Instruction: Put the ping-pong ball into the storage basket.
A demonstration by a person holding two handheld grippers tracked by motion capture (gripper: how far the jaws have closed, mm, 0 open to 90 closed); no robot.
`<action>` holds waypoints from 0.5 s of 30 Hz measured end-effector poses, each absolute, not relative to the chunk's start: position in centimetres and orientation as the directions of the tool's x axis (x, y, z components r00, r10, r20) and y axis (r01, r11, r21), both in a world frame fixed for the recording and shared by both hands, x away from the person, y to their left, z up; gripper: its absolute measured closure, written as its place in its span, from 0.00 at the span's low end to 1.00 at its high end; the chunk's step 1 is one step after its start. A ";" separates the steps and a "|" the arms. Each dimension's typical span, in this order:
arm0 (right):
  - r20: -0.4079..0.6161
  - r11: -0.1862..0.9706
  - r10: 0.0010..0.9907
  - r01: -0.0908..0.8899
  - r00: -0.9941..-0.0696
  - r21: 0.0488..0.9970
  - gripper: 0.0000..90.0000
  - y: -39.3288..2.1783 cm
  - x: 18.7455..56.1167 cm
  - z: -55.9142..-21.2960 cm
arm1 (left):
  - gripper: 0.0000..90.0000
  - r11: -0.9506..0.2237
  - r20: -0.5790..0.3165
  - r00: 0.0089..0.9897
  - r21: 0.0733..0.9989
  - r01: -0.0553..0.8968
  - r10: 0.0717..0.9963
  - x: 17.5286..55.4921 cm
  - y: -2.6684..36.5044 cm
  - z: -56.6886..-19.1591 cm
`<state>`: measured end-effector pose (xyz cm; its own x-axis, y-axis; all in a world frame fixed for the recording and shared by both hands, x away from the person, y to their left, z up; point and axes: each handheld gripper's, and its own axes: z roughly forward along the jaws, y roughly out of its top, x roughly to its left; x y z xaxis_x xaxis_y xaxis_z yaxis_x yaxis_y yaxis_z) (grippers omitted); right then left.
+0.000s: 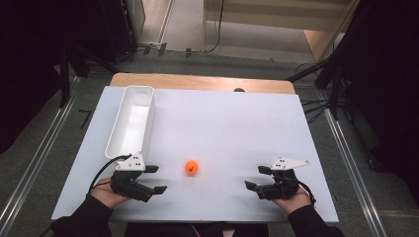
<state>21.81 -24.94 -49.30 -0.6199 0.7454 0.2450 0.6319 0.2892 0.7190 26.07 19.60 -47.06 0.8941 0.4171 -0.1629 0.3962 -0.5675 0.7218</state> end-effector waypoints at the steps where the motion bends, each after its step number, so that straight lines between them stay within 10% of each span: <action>1: 0.245 0.290 0.745 0.632 -0.620 0.718 0.20 -24.9 21.8 -49.3 | 0.26 -0.567 -0.162 0.894 0.722 0.396 0.417 26.1 19.6 -47.1; 15: 0.240 0.300 0.737 0.625 -0.632 0.720 0.20 -24.9 21.8 -49.4 | 0.26 -0.578 -0.156 0.899 0.718 0.388 0.410 26.0 19.5 -47.1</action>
